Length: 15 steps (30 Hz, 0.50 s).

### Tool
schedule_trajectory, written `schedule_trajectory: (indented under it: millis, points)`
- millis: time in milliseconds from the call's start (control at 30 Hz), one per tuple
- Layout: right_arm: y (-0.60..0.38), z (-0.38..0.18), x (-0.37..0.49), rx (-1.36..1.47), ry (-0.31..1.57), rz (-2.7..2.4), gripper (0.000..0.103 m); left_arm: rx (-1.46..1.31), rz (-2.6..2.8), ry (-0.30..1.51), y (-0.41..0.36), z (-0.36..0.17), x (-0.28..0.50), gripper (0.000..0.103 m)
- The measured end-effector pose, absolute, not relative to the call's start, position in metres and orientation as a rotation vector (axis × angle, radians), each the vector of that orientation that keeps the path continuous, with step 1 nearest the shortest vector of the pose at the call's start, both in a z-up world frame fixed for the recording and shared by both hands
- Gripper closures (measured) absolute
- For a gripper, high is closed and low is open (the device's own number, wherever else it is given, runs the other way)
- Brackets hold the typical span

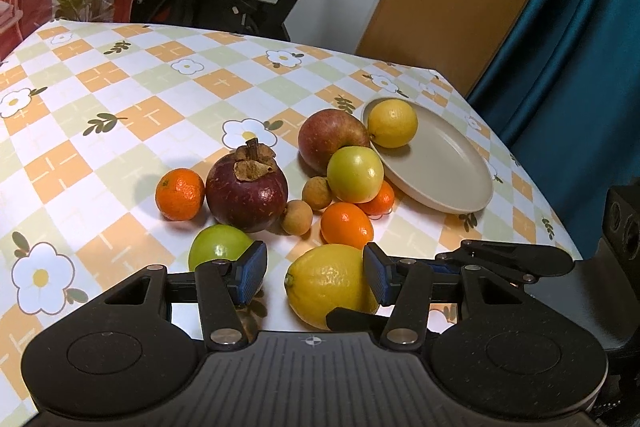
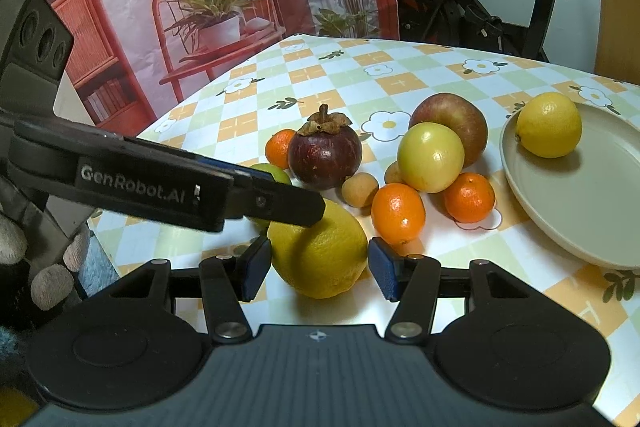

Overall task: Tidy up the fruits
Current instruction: 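Grasp the second yellow lemon with the left tool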

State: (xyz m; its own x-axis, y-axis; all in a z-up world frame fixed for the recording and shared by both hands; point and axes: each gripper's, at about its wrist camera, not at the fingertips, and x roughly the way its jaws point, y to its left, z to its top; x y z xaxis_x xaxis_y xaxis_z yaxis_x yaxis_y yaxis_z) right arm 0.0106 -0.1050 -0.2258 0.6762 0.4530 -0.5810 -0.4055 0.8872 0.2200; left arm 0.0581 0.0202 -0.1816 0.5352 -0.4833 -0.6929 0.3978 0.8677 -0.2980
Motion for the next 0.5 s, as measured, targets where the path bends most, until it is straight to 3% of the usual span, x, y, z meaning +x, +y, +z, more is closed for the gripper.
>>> schedule_trajectory:
  millis: [500]
  points:
    - [-0.1020,-0.2256,0.0120,0.065,0.689,0.495,0.047,-0.132,-0.568,0.905,0.0208,-0.1915,0.0589,0.048]
